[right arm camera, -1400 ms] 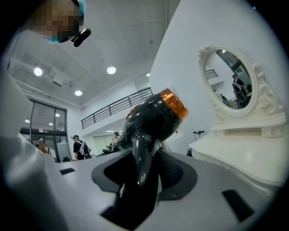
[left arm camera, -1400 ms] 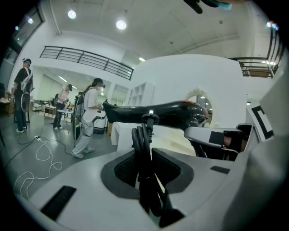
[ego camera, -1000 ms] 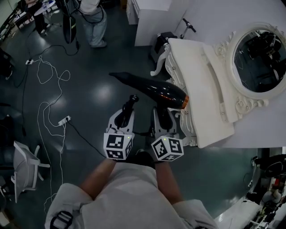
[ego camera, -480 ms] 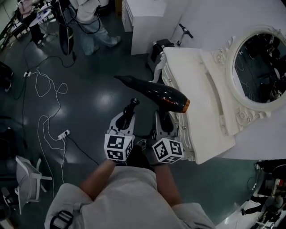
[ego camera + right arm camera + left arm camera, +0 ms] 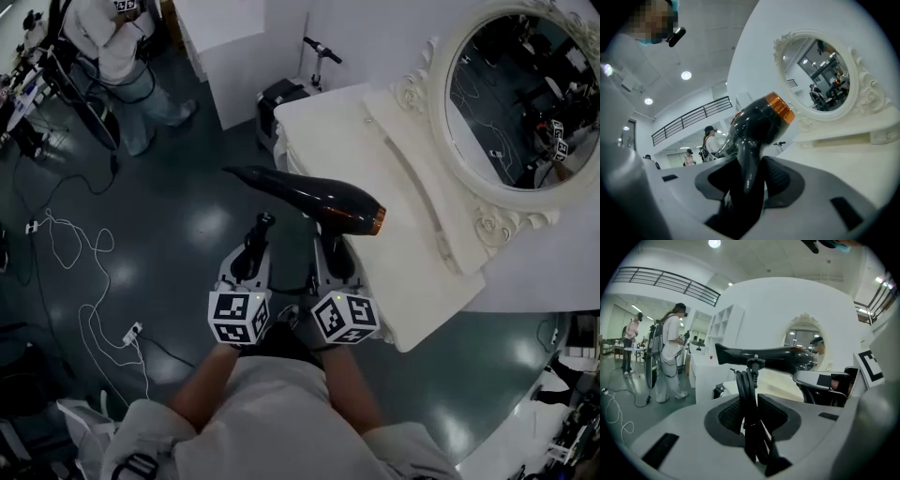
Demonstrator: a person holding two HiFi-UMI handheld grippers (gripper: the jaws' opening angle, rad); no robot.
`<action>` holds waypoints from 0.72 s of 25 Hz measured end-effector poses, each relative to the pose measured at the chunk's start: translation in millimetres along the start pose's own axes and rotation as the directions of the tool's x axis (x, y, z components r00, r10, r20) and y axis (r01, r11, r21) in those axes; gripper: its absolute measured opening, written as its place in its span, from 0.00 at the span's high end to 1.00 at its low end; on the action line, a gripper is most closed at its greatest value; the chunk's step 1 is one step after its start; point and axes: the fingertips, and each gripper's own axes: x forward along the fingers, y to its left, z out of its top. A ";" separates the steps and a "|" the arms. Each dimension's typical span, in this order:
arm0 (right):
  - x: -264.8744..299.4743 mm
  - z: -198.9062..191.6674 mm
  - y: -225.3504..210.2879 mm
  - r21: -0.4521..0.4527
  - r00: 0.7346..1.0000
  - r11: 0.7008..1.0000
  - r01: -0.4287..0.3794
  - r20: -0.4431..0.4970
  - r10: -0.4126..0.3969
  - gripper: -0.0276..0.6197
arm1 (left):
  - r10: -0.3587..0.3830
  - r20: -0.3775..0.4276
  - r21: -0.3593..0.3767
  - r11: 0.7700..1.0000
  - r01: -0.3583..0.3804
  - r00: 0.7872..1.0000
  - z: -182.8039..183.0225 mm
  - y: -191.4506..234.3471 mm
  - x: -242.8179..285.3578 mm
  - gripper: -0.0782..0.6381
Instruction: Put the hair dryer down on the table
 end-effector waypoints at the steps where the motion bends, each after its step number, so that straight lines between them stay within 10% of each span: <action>1: 1.7 2.7 -13.4 0.012 1.000 1.000 0.019 0.003 -0.019 0.67 | -0.014 -0.011 0.009 1.000 0.014 1.000 -1.1 -7.7 10.1 0.78; 18: 14.5 39.8 -154.4 0.165 0.951 0.943 0.288 0.065 -0.302 0.67 | -0.257 -0.150 0.094 0.958 0.272 0.955 -2.9 -94.6 151.9 0.78</action>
